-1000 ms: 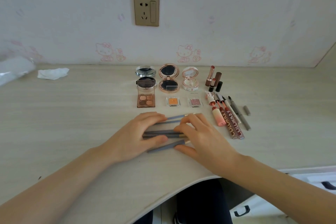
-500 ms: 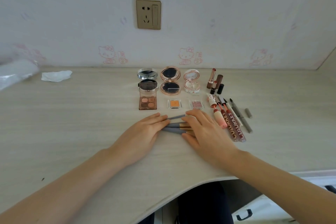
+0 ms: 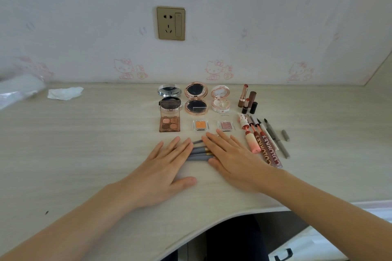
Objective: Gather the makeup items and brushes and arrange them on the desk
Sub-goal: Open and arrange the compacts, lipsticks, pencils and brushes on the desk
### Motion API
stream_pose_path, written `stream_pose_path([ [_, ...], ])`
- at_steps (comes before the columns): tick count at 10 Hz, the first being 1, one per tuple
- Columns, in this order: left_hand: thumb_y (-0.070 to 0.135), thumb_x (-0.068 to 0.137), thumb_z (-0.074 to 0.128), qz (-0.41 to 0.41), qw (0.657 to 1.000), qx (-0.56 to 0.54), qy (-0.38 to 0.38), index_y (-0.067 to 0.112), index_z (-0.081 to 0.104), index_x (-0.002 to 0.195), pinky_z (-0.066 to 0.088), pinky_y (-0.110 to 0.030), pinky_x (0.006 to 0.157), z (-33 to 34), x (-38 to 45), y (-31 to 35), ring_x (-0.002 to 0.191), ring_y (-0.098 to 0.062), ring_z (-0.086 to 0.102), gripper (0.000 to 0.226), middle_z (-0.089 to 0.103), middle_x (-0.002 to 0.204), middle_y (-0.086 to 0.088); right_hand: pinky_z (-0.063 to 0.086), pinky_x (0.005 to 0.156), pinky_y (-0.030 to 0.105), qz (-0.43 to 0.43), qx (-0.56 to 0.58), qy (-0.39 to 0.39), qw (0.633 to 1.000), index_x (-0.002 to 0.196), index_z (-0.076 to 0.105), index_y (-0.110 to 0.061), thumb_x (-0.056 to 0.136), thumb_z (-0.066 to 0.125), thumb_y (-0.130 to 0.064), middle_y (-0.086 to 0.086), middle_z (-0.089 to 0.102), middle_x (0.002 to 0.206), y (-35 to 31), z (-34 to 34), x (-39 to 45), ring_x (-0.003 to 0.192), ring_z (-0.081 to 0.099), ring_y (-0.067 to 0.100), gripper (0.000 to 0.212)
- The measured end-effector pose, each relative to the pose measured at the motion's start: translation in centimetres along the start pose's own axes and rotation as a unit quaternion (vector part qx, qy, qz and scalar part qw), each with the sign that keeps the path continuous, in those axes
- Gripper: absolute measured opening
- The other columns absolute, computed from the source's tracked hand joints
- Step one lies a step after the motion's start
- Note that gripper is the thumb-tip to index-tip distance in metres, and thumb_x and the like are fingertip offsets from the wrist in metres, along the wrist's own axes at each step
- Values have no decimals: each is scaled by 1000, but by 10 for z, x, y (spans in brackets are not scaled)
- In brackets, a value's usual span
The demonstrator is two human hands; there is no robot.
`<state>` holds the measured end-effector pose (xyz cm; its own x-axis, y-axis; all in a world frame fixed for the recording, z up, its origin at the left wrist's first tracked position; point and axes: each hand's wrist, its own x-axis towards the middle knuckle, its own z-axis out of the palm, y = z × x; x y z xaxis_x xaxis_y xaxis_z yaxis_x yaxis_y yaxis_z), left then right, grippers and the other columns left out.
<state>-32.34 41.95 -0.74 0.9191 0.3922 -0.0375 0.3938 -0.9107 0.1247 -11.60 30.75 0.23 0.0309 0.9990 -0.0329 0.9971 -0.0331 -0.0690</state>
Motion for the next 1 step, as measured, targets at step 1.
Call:
stream_pose_path([
  [1,77,82,9,0,1000,-4,-1,31,-20,148,-16,-32,116,-4,-1,4,134,2,-36,85,-31,150,22,-3,120,34,-5,8,21,1000,152,-6,-25,101,19,-48,-6,-7,161,-2,-1,-2,146,-17,15,61],
])
